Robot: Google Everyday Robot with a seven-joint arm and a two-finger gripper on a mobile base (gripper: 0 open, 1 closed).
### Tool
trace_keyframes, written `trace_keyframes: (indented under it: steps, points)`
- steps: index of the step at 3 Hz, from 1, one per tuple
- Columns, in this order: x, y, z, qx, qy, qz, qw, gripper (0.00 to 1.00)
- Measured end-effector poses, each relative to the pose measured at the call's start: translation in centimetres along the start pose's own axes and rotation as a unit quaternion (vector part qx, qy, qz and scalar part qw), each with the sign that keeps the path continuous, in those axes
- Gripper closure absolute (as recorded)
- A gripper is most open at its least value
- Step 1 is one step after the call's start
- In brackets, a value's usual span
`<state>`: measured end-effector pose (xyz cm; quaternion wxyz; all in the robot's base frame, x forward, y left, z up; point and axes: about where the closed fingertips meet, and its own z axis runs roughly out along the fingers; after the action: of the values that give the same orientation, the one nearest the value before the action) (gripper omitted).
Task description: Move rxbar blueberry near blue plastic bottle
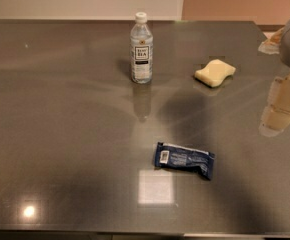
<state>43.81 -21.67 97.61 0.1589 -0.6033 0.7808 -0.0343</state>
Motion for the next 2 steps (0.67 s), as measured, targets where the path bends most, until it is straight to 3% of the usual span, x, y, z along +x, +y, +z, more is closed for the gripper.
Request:
trace_keyframes:
  steps: [2]
  points:
    - [-0.66,0.67,0.35,-0.003,-0.007,-0.016,0.9998,0.00]
